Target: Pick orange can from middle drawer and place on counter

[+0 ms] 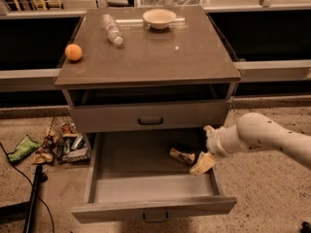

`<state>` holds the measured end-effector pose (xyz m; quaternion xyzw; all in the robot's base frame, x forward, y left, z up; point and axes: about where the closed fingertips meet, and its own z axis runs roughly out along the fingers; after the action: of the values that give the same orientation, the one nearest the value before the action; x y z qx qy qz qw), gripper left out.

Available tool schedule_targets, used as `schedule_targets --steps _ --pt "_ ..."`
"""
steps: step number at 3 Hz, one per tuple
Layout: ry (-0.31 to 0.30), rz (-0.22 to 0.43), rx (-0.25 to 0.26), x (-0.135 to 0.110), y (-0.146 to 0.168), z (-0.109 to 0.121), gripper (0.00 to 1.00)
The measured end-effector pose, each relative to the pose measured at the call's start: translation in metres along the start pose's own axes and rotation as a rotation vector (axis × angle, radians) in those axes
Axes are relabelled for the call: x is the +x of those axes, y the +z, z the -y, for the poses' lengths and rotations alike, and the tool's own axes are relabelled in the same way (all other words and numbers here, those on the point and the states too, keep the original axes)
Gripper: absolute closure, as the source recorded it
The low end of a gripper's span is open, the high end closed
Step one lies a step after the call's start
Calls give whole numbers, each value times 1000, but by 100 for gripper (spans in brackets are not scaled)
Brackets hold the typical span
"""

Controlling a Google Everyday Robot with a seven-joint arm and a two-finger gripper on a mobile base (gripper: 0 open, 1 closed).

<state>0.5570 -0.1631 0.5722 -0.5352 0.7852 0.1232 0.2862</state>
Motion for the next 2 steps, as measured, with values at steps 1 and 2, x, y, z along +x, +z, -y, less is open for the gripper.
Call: schedule_targets --steps 1,2 --pt "3 34 -10 10 36 15 0" --pt "18 34 -23 22 68 25 0"
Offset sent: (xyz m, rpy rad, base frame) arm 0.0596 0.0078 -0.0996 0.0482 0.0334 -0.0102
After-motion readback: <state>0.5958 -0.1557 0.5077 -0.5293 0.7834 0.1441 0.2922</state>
